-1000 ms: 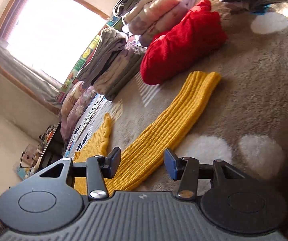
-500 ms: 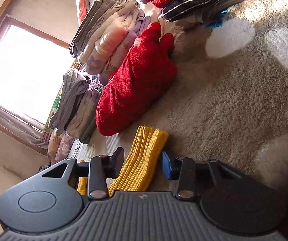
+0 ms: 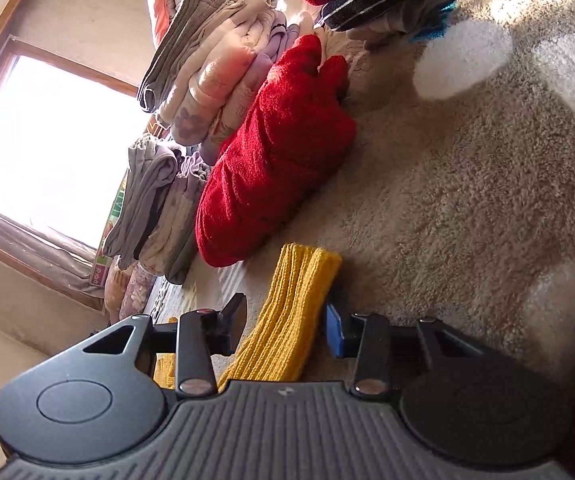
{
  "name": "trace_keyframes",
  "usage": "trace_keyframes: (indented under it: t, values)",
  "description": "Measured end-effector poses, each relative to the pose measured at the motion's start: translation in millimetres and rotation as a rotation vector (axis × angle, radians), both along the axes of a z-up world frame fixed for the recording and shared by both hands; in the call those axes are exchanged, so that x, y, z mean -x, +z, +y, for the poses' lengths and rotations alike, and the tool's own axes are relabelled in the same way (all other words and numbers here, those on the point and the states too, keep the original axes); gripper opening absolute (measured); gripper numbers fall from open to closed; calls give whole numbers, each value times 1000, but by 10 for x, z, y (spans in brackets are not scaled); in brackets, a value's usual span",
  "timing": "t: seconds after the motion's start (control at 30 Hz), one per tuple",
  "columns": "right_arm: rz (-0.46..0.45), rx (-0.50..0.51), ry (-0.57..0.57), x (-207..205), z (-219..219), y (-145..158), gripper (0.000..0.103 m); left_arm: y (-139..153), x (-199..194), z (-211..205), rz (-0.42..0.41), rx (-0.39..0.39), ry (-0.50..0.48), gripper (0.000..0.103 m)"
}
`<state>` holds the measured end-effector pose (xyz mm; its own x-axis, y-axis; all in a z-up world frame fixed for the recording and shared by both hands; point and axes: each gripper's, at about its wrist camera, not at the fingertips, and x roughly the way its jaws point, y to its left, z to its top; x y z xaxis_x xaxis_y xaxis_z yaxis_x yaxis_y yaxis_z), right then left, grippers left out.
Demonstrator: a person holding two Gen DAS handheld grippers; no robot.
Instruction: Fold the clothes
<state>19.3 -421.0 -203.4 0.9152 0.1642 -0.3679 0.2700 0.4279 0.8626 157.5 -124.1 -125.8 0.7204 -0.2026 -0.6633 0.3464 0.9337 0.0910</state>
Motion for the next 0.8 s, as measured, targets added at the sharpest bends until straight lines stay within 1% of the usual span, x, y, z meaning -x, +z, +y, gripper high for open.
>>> trace_keyframes:
  t: [0.17,0.27,0.3,0.37,0.43,0.63,0.73,0.8]
  values:
    - [-6,-26,-3,-19,-12,-14,45,-19,-251,-97,35,-9,18,6]
    - [-10,-36,-6,-28,-12,-18,46,0,-446,-68,75,45,60,6]
    - [-11,-38,-7,-31,-12,-21,46,10,-515,-47,88,72,77,6]
    - [-13,-42,-8,-37,-12,-24,47,23,-659,20,123,155,110,6]
    - [-15,-47,-9,-45,-15,-30,47,14,-775,62,144,198,130,6]
    - [-21,-56,-13,-64,-9,-19,50,39,-1076,94,178,269,162,6]
    - [-23,-64,-16,-73,-10,-18,51,199,-1087,195,148,337,183,6]
    - [-25,-69,-18,-79,-12,-20,51,234,-1112,222,142,324,200,6]
